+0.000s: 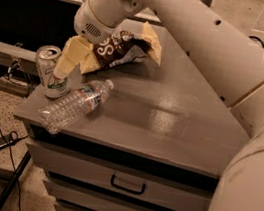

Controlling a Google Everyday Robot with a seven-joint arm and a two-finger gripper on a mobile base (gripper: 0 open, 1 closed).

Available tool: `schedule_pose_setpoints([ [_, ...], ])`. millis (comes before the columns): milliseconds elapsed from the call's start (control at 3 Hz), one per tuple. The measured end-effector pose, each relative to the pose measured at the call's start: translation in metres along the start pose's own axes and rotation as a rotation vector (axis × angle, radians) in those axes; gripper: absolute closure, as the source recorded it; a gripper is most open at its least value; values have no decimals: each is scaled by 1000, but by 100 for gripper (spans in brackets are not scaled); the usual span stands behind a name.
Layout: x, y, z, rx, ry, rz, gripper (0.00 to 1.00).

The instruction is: Pick 7up can

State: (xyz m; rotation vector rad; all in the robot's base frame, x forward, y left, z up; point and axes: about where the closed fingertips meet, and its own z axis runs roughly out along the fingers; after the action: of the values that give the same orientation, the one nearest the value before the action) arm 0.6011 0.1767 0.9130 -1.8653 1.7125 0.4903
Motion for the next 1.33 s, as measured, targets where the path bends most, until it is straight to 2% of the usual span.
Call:
schedule_pose_setpoints([
  [333, -8, 0, 12, -48, -41, -2, 0],
  [667, -17, 5, 25, -151, -62, -27, 0],
  [1000, -25, 14, 30, -221, -89, -50, 0],
  [1333, -32, 24, 27, -237, -122, -77, 0],
])
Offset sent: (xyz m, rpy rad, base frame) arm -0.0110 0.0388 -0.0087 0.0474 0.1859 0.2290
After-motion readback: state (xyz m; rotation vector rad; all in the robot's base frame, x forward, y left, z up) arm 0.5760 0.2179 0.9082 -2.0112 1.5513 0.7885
